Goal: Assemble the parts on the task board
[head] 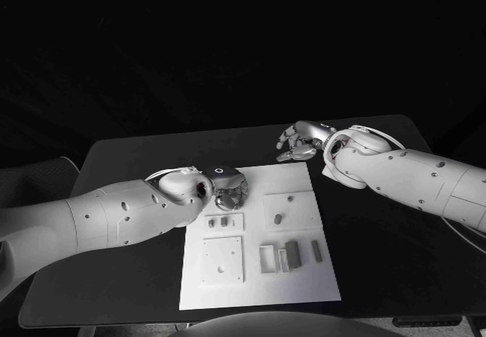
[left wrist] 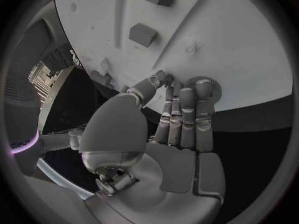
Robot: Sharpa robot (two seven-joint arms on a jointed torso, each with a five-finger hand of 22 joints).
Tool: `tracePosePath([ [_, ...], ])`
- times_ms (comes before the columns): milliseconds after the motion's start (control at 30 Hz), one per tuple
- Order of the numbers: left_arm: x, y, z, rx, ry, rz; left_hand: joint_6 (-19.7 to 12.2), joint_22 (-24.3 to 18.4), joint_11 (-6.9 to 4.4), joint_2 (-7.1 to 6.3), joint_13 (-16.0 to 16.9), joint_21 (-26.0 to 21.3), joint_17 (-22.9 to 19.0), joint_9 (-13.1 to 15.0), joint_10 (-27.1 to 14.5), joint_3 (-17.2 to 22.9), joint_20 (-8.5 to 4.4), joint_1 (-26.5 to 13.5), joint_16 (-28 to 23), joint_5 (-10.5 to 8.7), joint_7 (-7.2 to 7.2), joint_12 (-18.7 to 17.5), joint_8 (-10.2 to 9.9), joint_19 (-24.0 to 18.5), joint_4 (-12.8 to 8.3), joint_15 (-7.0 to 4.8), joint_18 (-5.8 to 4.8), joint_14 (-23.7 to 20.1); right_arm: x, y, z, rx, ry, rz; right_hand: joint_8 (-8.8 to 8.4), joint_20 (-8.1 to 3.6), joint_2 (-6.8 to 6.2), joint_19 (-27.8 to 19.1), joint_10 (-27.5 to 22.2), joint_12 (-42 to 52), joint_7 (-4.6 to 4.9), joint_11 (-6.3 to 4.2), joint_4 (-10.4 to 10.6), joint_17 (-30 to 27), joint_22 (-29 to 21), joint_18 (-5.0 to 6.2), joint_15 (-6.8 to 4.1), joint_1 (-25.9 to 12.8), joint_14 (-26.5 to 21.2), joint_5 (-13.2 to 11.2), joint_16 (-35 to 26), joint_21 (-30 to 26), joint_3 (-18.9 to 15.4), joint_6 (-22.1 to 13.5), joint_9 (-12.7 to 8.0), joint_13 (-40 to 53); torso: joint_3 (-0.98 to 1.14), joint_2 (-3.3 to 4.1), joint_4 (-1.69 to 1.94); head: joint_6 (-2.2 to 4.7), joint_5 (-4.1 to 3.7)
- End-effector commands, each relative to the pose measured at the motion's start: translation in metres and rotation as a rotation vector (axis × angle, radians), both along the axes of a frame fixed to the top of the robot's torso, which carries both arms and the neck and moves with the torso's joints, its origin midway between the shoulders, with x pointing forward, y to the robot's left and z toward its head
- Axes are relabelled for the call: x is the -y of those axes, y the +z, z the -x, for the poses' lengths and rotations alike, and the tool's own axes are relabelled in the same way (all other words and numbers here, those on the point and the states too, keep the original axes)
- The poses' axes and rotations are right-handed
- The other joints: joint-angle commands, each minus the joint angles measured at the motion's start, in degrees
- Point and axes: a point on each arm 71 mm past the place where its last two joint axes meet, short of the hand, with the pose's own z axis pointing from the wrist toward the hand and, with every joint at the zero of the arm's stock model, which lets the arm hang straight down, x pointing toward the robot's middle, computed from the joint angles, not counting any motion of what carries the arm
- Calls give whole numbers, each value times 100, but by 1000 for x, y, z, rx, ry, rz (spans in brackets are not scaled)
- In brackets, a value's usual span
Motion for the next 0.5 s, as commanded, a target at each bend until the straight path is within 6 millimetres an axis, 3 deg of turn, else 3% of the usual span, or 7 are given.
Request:
tracePosePath([
  [33,-1,0,-1,13,-6,0,41,78,1,29,9,27,7,-10,43,31,-4,22,21,21,9,31,21,47,-9,9,455,39,-1,0,1,-7,13,1,-20,-39,-11,12,-55,24,40,2,39,-9,0,365,-34,-34,20,-4,-21,-25,9,-5,-3,-8,2,-2,3,-4,-5],
  [500,-1,-3,-1,14,-8,8,206,124,-28,102,75,154,25,-32,284,89,-33,52,174,-78,10,73,103,167,-49,-22,493,142,-2,0,1,-6,14,0,-20,-40,-10,12,-57,26,40,3,41,-9,1,365,-34,-34,20,-4,-21,-25,8,-4,-2,-10,3,-5,1,-4,-2],
])
